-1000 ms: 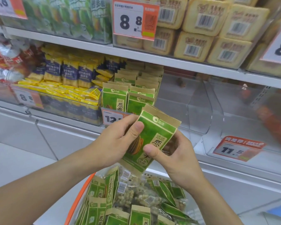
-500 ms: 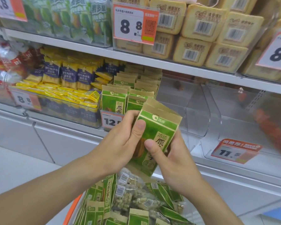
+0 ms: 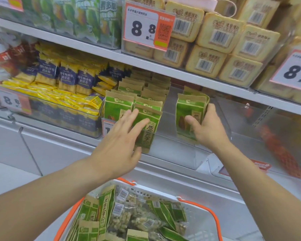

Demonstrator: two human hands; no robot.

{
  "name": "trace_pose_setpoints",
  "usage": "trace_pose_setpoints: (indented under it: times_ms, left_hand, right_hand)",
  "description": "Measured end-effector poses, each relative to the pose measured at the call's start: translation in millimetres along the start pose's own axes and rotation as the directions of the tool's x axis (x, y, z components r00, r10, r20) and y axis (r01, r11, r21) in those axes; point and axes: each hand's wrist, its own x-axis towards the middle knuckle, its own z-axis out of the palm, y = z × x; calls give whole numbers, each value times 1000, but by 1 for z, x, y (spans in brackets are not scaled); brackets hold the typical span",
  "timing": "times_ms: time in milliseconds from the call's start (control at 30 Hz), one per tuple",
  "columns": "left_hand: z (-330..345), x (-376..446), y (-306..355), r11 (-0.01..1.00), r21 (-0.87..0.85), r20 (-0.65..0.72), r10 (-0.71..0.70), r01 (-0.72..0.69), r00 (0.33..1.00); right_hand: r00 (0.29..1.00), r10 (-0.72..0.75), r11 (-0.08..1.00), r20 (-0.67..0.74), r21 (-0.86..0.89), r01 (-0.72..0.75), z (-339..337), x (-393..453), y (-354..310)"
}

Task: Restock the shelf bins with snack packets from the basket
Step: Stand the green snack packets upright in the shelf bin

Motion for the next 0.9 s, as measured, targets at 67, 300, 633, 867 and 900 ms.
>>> trace_pose_setpoints:
  times_ms: [67, 300, 633, 867, 900]
  left_hand:
    - [3, -2, -8, 999, 36, 39, 6, -8, 999]
    - [9, 0, -11, 999, 33, 38, 24, -25, 999]
    - [10, 0, -17, 999, -7, 32, 41, -41, 999]
    - [12, 2, -15, 999, -48, 26, 21, -20, 999]
    - [12, 2, -15, 998, -57, 25, 21, -19, 999]
  right_hand:
    - [997, 74, 997, 25, 22, -75, 14, 20, 6]
    - [975, 220, 942, 22, 255, -219, 55, 100, 26]
    - [979, 199, 950, -50, 254, -180, 102, 145, 57]
    - [949, 206, 970, -238, 178, -166, 106, 151, 61]
    - [951, 204, 971, -231, 168, -167, 107, 150, 62]
